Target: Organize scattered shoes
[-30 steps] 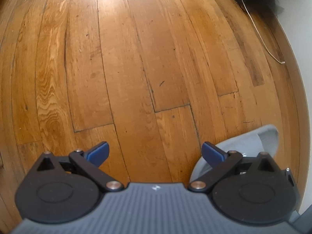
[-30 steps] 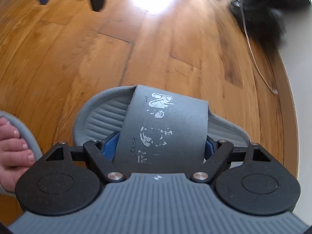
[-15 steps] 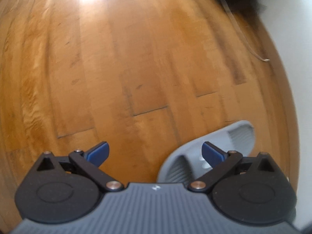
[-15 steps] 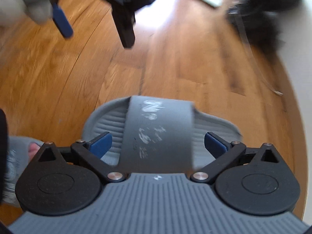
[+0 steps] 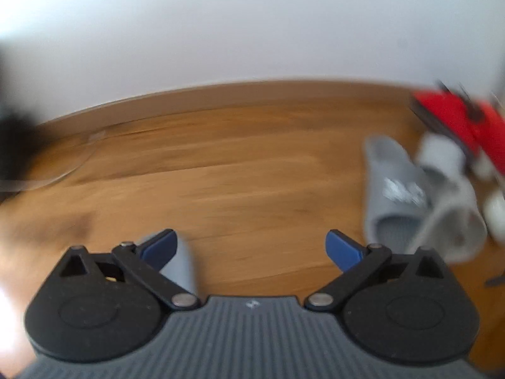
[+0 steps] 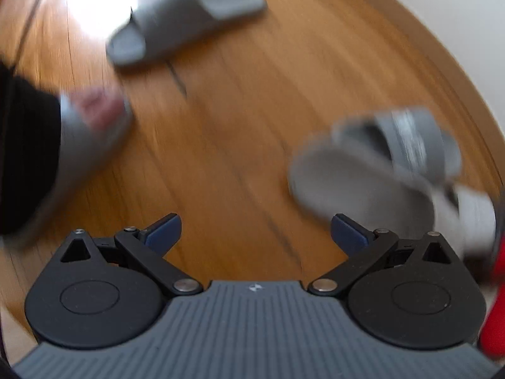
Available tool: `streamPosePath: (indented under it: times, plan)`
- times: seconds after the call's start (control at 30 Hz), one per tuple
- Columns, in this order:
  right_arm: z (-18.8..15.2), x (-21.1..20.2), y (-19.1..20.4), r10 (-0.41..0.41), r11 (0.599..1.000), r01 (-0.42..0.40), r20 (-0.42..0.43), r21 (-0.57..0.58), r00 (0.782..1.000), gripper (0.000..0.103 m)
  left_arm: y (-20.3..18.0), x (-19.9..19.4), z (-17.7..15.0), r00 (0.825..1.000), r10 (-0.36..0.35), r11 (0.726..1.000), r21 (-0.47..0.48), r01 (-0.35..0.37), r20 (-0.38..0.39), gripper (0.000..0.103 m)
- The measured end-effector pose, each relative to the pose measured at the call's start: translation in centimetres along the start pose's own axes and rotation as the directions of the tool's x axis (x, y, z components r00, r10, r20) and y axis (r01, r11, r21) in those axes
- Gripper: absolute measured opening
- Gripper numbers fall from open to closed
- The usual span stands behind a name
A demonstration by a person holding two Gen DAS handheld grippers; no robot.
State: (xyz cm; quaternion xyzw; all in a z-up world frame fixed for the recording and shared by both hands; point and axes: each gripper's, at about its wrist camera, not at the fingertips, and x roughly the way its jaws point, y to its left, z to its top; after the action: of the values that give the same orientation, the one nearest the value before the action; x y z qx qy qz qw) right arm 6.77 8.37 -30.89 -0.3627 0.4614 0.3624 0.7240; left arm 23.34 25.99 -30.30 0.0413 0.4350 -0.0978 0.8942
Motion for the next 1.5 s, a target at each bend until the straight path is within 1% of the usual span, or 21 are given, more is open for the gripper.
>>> streamPosePath:
  times: [0.07, 0.1, 0.13, 0.17, 0.2, 0.3, 0.37, 0.4, 0.5, 0.57, 0.67, 0.77, 0.83, 0.9, 1.0, 1.2, 1.27, 1.37, 1.4, 1.43, 1.5]
  plan:
    - [-1.5, -0.6, 0.2, 0.004, 1.0, -0.004, -0.019, -0.016, 1.0, 0.102, -1.3, 3.4, 0.4, 0.994, -0.086, 0.996, -0.021, 0.085, -0.06, 0.079]
    - [-2.3, -0.9, 0.3, 0.017, 1.0, -0.018, -0.028, -0.023, 0.999, 0.102, -1.7, 4.9, 0.4, 0.99, -0.113, 0.993, -0.042, 0.11, -0.086, 0.07]
    - [-3.0, -1.2, 0.4, 0.031, 0.999, -0.032, -0.036, -0.03, 0.999, 0.102, -2.0, 6.2, 0.7, 0.985, -0.128, 0.991, -0.056, 0.122, -0.112, 0.054]
    - [-3.1, -1.2, 0.5, 0.043, 0.998, -0.044, -0.042, -0.032, 0.998, 0.102, -2.4, 7.3, 0.9, 0.98, -0.142, 0.989, -0.066, 0.134, -0.136, 0.044]
    - [-3.2, -1.1, 0.6, 0.048, 0.998, -0.05, -0.044, -0.033, 0.998, 0.102, -2.9, 7.8, 1.1, 0.977, -0.151, 0.988, -0.061, 0.144, -0.151, 0.03]
    - [-3.8, -1.1, 0.7, 0.084, 0.996, -0.085, -0.037, -0.033, 0.996, 0.102, -4.2, 8.6, 1.6, 0.965, -0.2, 0.98, -0.017, 0.2, -0.168, 0.029]
    - [-4.2, -1.2, 0.6, 0.086, 0.996, -0.087, -0.029, -0.027, 0.996, 0.102, -5.0, 8.7, 2.0, 0.943, -0.273, 0.958, 0.037, 0.285, -0.189, 0.031]
    - [-4.2, -1.1, 0.5, 0.09, 0.996, -0.09, -0.026, -0.015, 0.996, 0.102, -5.3, 8.8, 2.1, 0.939, -0.284, 0.951, 0.066, 0.302, -0.195, 0.032]
    - [-4.8, -1.2, -0.7, 0.105, 0.994, -0.104, -0.03, 0.028, 0.994, 0.102, -6.6, 9.4, 2.3, 0.953, -0.234, 0.955, 0.136, 0.262, -0.193, 0.033]
    - [-5.1, -0.7, -1.2, 0.113, 0.993, -0.111, -0.036, 0.051, 0.993, 0.102, -7.1, 10.2, 2.8, 0.962, -0.207, 0.96, 0.155, 0.235, -0.179, 0.033]
    - [-5.4, 0.1, -1.9, 0.086, 0.995, -0.083, -0.057, 0.055, 0.995, 0.102, -8.4, 11.1, 3.6, 0.973, -0.176, 0.96, 0.192, 0.203, -0.148, 0.025]
    - [-5.4, 0.4, -2.4, 0.039, 0.997, -0.036, -0.047, 0.068, 0.998, 0.102, -8.5, 11.0, 3.6, 0.983, -0.151, 0.97, 0.175, 0.168, -0.105, 0.018]
    - [-5.2, 0.4, -2.8, 0.04, 0.996, -0.036, -0.041, 0.087, 0.998, 0.102, -8.3, 10.6, 3.1, 0.988, -0.132, 0.975, 0.167, 0.144, -0.082, 0.013]
    - [-4.9, 0.4, -3.1, 0.041, 0.994, -0.037, -0.035, 0.107, 0.999, 0.102, -7.6, 9.9, 2.4, 0.996, -0.078, 0.984, 0.158, 0.086, -0.051, 0.011]
    - [-4.7, 0.6, -2.8, 0.04, 0.995, -0.036, -0.033, 0.098, 0.999, 0.102, -5.8, 8.8, 1.5, 0.996, -0.07, 0.988, 0.134, 0.077, -0.052, 0.011]
    - [-3.7, 0.2, -1.6, 0.054, 0.997, -0.054, -0.004, 0.058, 0.999, 0.102, -4.2, 5.4, -0.5, 0.998, -0.047, 0.986, 0.161, 0.053, -0.045, 0.01]
    - [-3.2, 0.1, -1.2, 0.059, 0.997, -0.06, 0.017, 0.047, 0.998, 0.102, -3.8, 4.9, -1.4, 0.995, -0.047, 0.99, 0.128, 0.058, -0.084, 0.01]
    - [-1.8, -0.7, -1.1, 0.019, 0.999, -0.024, 0.107, 0.045, 0.994, 0.102, -3.2, 4.7, -2.7, 0.985, -0.065, 0.994, 0.072, 0.078, -0.159, 0.012]
    - [-0.9, -0.9, -1.3, 0.007, 0.998, -0.015, 0.141, 0.056, 0.99, 0.102, -2.9, 4.8, -3.2, 0.979, -0.082, 0.995, 0.044, 0.092, -0.187, 0.016]
    - [0.0, -0.8, -1.5, 0.01, 0.998, -0.019, 0.156, 0.057, 0.988, 0.102, -2.3, 4.8, -3.6, 0.974, -0.109, 0.994, -0.005, 0.11, -0.199, 0.03]
    - [1.7, -0.4, -1.9, 0.003, 0.999, -0.011, 0.177, 0.042, 0.984, 0.102, -1.4, 4.1, -4.2, 0.971, -0.13, 0.991, -0.063, 0.12, -0.199, 0.046]
